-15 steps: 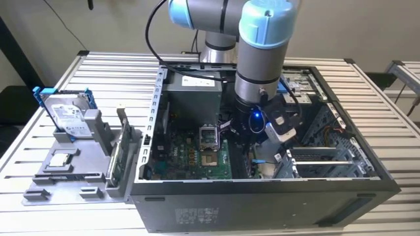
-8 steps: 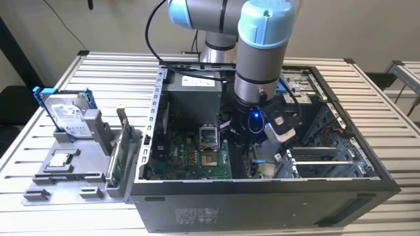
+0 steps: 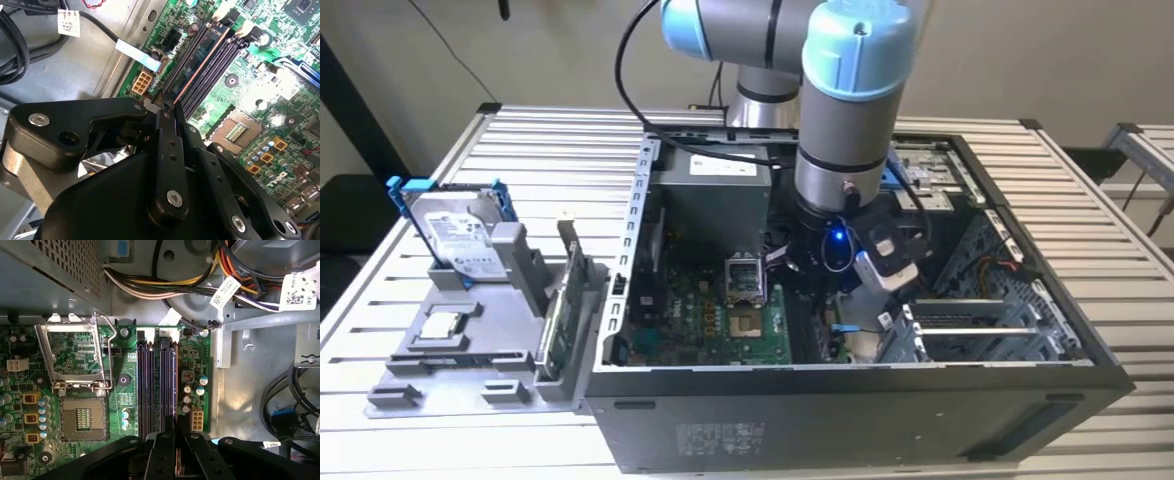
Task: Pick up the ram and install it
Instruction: 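Insert the ram into the slot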
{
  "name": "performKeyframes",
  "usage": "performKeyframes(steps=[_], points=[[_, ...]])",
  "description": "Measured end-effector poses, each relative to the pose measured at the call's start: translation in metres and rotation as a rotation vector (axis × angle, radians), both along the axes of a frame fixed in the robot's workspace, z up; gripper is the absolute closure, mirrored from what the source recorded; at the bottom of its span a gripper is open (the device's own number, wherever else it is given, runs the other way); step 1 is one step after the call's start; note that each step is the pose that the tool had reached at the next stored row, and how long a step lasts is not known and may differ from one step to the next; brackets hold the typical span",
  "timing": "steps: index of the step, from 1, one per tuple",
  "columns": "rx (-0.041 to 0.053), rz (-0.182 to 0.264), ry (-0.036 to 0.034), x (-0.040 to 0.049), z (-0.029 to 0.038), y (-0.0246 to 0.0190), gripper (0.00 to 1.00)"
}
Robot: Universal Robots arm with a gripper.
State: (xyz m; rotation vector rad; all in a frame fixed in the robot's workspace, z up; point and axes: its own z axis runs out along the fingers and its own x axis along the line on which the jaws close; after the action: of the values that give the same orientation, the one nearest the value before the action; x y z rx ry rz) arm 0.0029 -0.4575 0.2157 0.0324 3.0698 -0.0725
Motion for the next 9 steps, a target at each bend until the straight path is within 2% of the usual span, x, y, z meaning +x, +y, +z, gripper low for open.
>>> performKeyframes(steps=[6,9], points=[[-0.0008,0.0,0.0003,-0.0001,-0.0056,-0.0001,0.85],[-0.0008,0.0,0.0002,-0.0001,-0.0062,-0.0001,0.85]])
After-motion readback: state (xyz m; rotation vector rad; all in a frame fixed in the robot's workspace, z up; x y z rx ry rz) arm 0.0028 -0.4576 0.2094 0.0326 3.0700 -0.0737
